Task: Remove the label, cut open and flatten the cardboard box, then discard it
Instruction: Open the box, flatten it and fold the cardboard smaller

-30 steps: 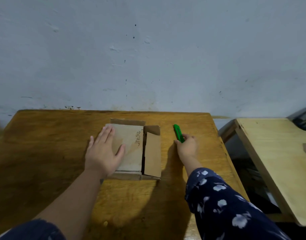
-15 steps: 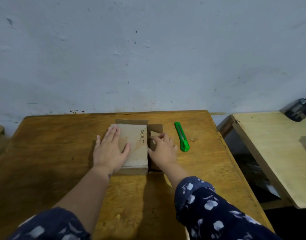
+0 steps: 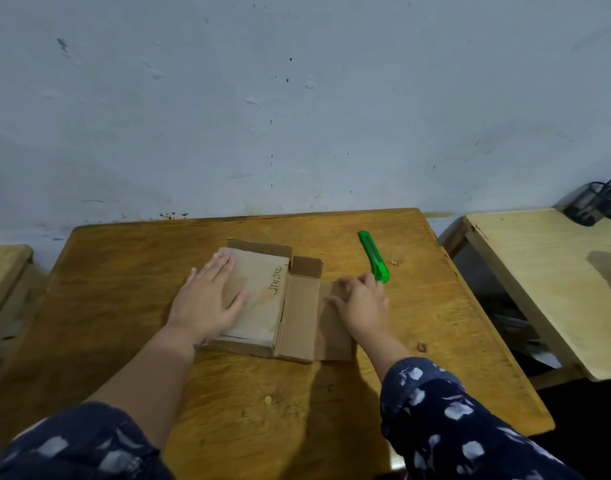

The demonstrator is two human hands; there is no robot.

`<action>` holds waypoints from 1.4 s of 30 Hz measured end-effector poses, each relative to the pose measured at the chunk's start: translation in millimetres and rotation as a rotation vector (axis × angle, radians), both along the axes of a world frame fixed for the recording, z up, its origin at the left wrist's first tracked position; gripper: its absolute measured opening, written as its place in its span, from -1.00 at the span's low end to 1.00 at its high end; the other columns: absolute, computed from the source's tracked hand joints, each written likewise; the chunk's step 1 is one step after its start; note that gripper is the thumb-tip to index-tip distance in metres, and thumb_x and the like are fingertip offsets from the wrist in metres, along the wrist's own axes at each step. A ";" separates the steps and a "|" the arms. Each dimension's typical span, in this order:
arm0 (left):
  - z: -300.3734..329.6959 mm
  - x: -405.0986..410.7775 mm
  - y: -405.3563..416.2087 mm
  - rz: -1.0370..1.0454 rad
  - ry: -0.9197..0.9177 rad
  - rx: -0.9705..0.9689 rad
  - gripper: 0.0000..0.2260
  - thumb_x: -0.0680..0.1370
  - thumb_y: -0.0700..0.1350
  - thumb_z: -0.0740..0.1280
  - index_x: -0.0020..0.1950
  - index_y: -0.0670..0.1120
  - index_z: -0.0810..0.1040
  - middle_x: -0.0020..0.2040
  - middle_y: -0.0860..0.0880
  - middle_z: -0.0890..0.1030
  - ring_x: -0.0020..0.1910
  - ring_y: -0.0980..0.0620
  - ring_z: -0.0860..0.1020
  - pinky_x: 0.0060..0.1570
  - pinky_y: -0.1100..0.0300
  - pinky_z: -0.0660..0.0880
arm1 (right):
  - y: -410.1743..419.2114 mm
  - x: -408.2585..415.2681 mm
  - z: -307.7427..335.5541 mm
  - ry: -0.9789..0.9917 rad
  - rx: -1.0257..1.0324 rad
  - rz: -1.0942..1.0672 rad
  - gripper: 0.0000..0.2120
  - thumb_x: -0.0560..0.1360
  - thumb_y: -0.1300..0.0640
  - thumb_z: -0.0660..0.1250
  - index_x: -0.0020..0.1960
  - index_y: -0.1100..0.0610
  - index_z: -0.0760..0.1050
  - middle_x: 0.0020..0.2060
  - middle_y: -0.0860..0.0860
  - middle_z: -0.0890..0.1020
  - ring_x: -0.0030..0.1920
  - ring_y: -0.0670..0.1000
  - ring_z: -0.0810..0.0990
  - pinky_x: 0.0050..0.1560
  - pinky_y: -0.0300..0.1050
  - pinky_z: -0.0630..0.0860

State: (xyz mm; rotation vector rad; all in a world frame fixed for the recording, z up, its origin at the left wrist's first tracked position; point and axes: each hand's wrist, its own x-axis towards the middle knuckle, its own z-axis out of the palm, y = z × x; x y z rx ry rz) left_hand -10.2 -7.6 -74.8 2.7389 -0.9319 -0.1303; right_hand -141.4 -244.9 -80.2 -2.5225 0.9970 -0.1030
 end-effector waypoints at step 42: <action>-4.8 -161.0 68.6 0.262 0.309 -0.309 -0.43 0.65 -0.02 0.15 0.58 0.04 -0.06 0.57 0.04 0.10 0.45 -0.06 0.29 0.35 0.08 0.31 | 95.4 -151.9 6.4 -0.252 0.310 -0.129 -0.62 0.52 0.24 0.30 0.32 0.07 0.43 0.04 0.01 0.57 -0.02 -0.01 0.56 0.03 -0.05 0.59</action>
